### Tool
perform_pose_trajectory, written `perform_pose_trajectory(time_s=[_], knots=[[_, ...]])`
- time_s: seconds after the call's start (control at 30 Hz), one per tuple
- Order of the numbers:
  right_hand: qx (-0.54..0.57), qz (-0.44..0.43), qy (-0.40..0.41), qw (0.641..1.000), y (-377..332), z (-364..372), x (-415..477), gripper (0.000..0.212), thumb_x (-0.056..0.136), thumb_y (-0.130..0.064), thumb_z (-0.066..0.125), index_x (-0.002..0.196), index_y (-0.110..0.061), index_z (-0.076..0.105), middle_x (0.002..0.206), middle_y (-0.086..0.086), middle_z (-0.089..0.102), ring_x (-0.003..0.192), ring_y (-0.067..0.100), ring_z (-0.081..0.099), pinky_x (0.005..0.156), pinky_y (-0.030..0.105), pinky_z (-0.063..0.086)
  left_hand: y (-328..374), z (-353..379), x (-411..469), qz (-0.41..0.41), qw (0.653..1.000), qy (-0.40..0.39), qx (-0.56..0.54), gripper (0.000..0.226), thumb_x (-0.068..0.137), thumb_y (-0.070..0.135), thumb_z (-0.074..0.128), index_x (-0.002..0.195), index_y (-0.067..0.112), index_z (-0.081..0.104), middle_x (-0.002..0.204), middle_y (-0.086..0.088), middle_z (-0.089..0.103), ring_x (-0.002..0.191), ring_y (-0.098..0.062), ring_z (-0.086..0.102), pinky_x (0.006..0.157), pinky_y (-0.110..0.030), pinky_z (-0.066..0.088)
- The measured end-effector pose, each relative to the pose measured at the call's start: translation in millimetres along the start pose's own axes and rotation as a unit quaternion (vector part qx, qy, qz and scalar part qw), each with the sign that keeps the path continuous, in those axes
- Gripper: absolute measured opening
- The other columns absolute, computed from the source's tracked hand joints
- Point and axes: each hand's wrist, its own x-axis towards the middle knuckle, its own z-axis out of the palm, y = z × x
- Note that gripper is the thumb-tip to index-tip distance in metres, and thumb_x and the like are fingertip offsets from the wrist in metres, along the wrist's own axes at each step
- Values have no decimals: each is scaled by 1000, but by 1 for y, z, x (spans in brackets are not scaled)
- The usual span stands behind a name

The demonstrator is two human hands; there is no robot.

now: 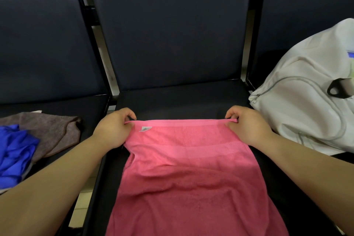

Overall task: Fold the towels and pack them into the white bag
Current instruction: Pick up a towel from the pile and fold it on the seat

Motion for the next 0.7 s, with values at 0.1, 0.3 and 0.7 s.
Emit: perform_pose_trajectory(time_s=[0.1,0.3,0.7], knots=[[-16,-14,-3,1000,1,3,1,17,86,-16,72,99,-26,69,98,-9,61,81,3,57,71,15,43,1,-1,1,5,1000,1,17,17,93,15,63,100,30,61,89,7,62,80,-12,62,65,-27,45],[-65,-24,-41,997,-5,8,2,24,85,-7,64,99,-26,66,82,-8,60,85,16,58,74,35,50,-3,-5,3,8,998,-26,54,26,93,19,66,117,25,61,90,6,62,81,-13,61,71,-31,49],[135,32,-14,990,-27,-41,-10,16,87,-15,76,87,-30,71,88,-13,72,83,1,66,65,9,44,-1,-43,-34,5,995,6,-101,30,90,6,71,85,36,74,88,13,73,85,-4,68,80,-26,54]])
